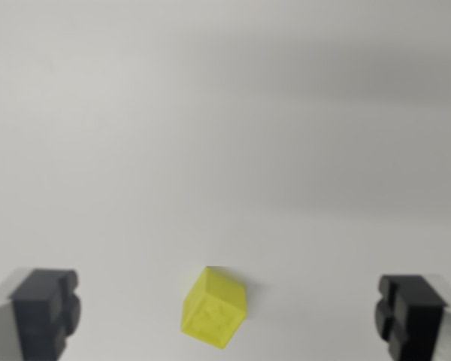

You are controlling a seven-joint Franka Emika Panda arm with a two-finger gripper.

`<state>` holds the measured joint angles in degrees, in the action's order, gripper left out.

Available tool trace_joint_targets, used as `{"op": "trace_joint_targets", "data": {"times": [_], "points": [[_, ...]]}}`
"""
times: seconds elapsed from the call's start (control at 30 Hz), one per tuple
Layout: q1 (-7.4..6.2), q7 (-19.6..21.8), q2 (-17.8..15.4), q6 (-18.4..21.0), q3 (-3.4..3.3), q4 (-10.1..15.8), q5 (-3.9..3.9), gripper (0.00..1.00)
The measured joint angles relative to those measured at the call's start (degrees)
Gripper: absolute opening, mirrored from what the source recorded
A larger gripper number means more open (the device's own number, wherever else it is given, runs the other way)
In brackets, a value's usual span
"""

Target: Pick yellow cube

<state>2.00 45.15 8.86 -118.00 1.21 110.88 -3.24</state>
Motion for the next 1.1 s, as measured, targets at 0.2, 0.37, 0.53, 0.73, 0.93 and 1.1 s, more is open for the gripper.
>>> {"op": "trace_joint_targets", "data": {"times": [0.2,0.37,0.53,0.73,0.93,1.1], "points": [[0.0,0.35,-0.14,-0.23,0.0,0.37,0.0,1.0],[0.09,1.62,-1.15,-2.21,0.0,3.28,0.1,1.0],[0.17,2.89,-2.21,-4.57,0.0,6.68,0.21,1.0],[0.26,4.41,-3.36,-7.42,0.0,10.58,0.33,1.0],[0.35,5.94,-4.35,-10.26,0.0,14.35,0.46,1.0],[0.43,7.18,-5.04,-12.63,0.0,17.35,0.57,1.0]]}}
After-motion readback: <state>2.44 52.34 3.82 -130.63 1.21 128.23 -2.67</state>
